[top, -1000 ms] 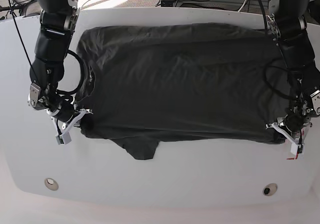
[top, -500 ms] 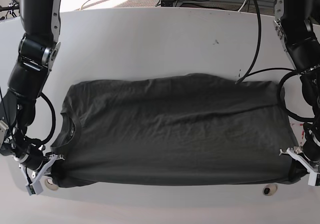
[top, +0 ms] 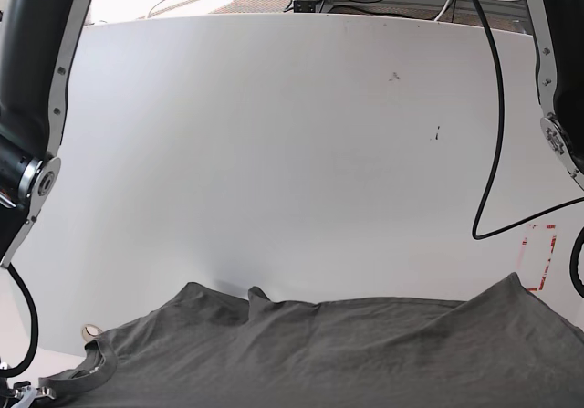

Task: Fold the T-shirt properly
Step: 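Lift the hem with both grippers and fold it over toward the collar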

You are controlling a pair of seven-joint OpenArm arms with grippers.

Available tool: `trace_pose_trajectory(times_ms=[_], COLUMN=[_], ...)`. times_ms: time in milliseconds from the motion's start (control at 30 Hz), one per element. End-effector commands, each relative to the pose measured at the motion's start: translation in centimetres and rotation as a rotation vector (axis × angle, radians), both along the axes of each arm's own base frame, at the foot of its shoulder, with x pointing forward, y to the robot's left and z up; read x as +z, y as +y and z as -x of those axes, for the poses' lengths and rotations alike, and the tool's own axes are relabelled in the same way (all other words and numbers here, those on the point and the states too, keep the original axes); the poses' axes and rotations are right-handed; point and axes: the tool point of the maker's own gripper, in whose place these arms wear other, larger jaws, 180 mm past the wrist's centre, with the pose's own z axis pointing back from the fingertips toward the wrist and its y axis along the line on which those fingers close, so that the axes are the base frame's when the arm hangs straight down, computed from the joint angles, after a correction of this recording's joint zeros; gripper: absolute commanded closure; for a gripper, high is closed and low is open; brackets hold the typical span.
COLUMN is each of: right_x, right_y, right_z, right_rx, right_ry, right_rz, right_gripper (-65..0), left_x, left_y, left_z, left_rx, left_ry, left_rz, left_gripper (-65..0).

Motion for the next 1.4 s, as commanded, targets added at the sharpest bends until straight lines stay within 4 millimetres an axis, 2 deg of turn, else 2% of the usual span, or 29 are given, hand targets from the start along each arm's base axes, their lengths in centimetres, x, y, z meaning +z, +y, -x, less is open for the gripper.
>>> trace_pose_trajectory(times_ms=[0,133,200,233,300,400,500,567,633,800,967,1100,1367], right_x=[3.1,2.2,-0.4,-1.0,-2.5,-6.8,-10.5,-13.2,-16.3,-21.5,-26.8,-30.2,-35.3], right_y=[-1.3,-1.7,-2.3,-2.4,-1.6,-1.3,-1.3,-1.4,-1.6,-1.0,-0.5,0.0,0.8], right_z=[0.7,0.9,1.1,1.3,1.9,3.5,5.1,6.3,8.0,11.1,15.6,18.8,24.2], right_rx=[-0.043,-0.054,-0.066,-0.066,-0.038,-0.013,-0.008,-0.009,-0.016,-0.027,-0.046,-0.059,-0.07], right_ry=[-0.04,-0.003,0.05,0.058,0.062,0.103,0.149,0.19,0.235,0.309,0.409,0.487,0.632], right_rz=[0.023,0.028,0.033,0.036,0.047,0.047,0.026,0.019,-0.005,-0.049,-0.065,-0.084,-0.109], right_gripper=[0.0,0.0,0.0,0.0,0.0,0.0,0.0,0.0,0.0,0.0,0.0,0.0,0.0], left_x=[1.8,0.2,-2.4,-3.3,-5.5,-9.8,-12.6,-14.7,-17.7,-22.9,-28.1,-31.8,-36.3], left_y=[1.2,1.4,1.3,1.3,1.1,1.1,0.9,0.9,1.0,0.9,1.0,1.5,2.6], left_z=[0.8,0.5,0.1,0.1,0.3,1.1,2.1,3.0,4.2,6.8,10.6,13.4,18.1], left_rx=[0.054,0.063,0.059,0.059,0.06,0.064,0.075,0.085,0.095,0.091,0.094,0.127,0.187], left_ry=[-0.042,0.008,0.064,0.083,0.124,0.184,0.228,0.267,0.329,0.425,0.541,0.634,0.764], left_rz=[-0.013,-0.01,-0.008,-0.01,-0.021,0.026,0.045,0.042,0.037,0.09,0.144,0.176,0.212], left_gripper=[0.0,0.0,0.0,0.0,0.0,0.0,0.0,0.0,0.0,0.0,0.0,0.0,0.0])
